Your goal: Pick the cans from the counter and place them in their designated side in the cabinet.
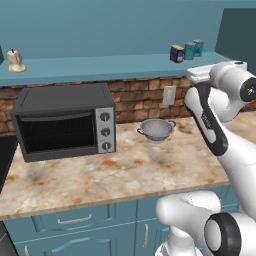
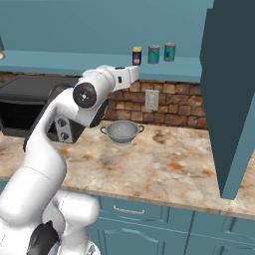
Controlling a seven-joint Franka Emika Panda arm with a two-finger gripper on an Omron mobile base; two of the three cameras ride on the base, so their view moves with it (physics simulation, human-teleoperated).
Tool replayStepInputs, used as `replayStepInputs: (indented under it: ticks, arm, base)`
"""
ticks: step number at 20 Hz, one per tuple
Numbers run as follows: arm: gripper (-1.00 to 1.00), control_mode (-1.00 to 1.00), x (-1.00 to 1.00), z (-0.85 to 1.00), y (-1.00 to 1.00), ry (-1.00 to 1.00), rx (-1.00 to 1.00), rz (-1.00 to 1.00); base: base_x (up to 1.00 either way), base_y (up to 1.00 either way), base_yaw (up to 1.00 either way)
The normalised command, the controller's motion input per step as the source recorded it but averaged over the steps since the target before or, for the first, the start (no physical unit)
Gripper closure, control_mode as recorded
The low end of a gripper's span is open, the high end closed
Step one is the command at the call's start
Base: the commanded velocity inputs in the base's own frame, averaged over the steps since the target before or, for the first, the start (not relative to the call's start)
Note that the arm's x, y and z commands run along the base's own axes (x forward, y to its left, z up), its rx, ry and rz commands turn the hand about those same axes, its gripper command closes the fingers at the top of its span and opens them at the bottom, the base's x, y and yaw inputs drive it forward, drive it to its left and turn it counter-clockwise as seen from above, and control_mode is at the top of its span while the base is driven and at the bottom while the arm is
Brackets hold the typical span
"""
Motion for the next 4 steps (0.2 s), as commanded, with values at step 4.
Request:
replayStepInputs:
  ticks: [4]
  arm:
    - [-1.00, -1.00, -0.63, -0.01, 0.05, 0.01, 0.00, 0.00]
  base:
    - [0.00, 0.00, 0.00]
